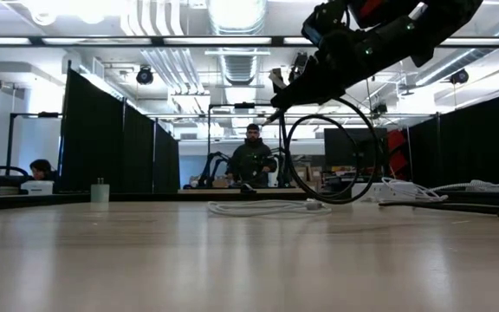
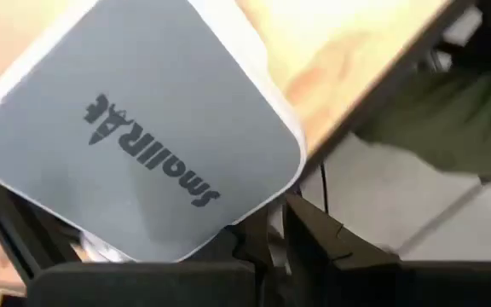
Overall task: Plug in charger cables
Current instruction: Insert the left black charger cable into the bottom white outlet extension
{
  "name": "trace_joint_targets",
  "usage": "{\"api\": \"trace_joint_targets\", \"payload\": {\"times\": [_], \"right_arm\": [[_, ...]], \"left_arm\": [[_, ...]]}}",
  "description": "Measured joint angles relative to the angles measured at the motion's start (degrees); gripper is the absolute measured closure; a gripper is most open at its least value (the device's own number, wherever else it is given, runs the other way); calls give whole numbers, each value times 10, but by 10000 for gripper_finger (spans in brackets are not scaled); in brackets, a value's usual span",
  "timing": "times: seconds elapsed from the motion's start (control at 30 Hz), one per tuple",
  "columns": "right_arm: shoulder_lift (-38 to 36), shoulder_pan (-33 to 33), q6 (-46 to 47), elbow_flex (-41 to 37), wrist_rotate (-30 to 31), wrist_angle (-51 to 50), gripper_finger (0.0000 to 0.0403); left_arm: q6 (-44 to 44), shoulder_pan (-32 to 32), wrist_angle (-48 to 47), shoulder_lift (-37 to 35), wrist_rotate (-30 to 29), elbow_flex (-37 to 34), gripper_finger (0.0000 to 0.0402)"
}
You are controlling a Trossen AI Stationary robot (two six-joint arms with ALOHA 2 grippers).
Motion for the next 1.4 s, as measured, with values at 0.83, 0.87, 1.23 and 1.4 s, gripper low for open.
{"api": "trace_joint_targets", "payload": {"times": [0.83,0.87,1.23,1.4], "right_arm": [[0,-7,5,0,-1,-32,387],[0,-7,5,0,-1,-35,387],[0,-5,-27,0,-49,-36,387],[11,5,-21,0,-66,-14,387]], "left_arm": [[-157,-105,-125,3,-89,-10,377],[-137,-102,-109,5,-91,-28,377],[8,-63,91,11,-322,-168,377],[29,-33,106,15,-368,-182,377]]}}
